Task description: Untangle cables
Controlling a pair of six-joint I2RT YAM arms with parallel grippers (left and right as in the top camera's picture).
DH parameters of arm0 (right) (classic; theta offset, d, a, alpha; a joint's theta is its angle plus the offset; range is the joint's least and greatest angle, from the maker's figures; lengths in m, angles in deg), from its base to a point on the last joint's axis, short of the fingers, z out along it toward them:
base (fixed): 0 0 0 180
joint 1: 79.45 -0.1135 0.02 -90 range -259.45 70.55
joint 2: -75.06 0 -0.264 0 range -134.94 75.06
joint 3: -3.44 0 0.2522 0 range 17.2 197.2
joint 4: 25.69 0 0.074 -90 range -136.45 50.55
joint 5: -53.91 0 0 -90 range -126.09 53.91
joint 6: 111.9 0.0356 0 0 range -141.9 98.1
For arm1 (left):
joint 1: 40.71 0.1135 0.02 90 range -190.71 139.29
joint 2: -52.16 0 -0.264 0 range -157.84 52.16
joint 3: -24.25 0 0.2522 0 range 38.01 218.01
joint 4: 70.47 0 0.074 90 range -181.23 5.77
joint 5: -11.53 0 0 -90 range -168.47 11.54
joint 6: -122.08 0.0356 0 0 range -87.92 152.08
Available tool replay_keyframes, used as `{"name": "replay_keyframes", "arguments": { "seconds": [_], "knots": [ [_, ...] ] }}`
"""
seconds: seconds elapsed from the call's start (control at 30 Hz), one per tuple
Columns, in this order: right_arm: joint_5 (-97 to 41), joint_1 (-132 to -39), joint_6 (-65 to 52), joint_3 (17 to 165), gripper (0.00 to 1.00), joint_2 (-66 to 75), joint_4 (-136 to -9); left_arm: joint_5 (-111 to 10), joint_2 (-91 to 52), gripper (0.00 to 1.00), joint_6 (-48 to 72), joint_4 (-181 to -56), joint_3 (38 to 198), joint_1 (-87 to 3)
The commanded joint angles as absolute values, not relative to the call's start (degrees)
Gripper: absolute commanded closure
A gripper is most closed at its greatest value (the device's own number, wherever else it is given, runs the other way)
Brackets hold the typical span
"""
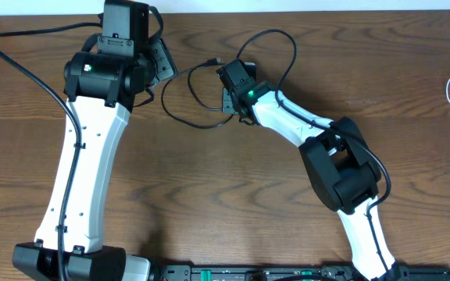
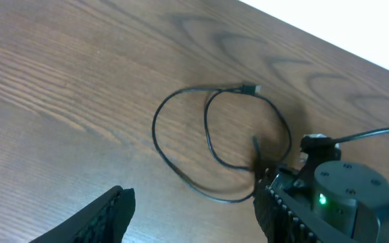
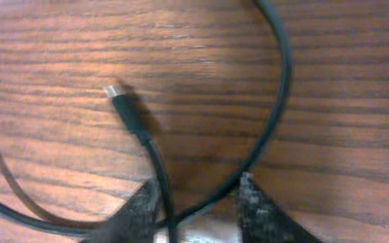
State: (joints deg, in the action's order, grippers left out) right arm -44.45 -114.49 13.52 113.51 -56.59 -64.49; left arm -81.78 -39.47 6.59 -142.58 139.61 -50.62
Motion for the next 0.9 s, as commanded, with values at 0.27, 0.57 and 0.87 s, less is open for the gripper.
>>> {"name": "replay_keyframes", "arguments": {
  "seconds": [0.27,0.57,0.87],
  "knots": [
    [-43.0,-111.4,8.1,113.5,0.99,-58.1,-68.9,-81.9,-39.6,0.37,6.3,-143.8,139.8,-50.5],
    [-28.3,-102.0,-11.9,114.1,0.99,-45.4,-74.7,-81.9,-39.6,0.37,6.0,-143.3,139.8,-50.5],
    [-14.2,-91.0,-18.9,114.1,0.99,-29.0,-74.6,-81.9,-39.6,0.37,3.9,-143.2,139.8,-50.5]
  ]
}}
